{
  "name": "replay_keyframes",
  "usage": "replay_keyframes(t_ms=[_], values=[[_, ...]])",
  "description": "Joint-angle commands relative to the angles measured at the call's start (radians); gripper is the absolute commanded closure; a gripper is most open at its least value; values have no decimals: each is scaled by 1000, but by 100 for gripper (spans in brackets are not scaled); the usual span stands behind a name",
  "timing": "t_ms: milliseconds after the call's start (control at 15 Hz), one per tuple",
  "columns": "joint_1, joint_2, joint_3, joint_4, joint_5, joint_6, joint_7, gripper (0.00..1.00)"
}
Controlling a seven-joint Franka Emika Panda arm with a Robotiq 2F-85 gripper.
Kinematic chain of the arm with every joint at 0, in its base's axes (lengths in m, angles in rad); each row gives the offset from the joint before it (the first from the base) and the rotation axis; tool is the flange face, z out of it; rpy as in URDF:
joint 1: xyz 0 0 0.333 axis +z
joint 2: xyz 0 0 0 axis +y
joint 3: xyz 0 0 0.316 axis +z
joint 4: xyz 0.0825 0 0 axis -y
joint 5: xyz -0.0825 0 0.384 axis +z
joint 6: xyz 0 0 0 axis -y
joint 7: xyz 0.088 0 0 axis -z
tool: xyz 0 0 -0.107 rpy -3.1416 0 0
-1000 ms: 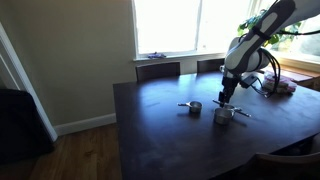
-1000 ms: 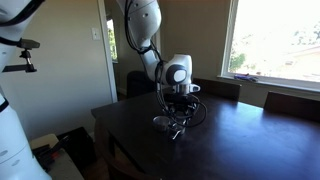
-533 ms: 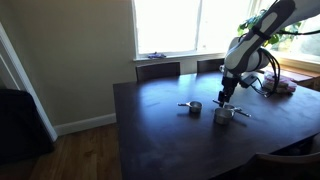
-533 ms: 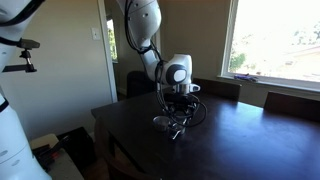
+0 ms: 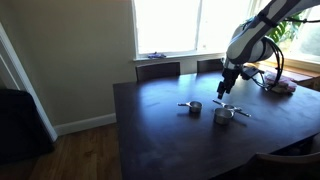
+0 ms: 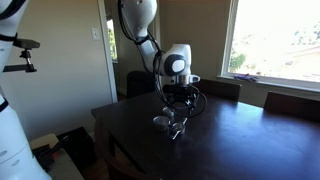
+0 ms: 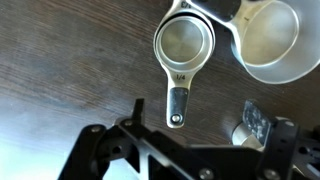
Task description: Stack the measuring cups together from smallest to biggest
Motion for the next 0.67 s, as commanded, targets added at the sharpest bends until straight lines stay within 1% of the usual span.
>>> replay_keyframes(t_ms=[0,133,200,400,467,600], values=[[-27,-86,37,-81,44,-1,-40,0],[-26,-89,48,-83,55,2,-56,0],[-41,-146,52,-137,61,1,-83,0],[-64,-184,67,-175,88,11,-151,0],[-17,-98,34,-86,56,-2,-87,0],[-31,-128,38,-112,67,0,-116,0]])
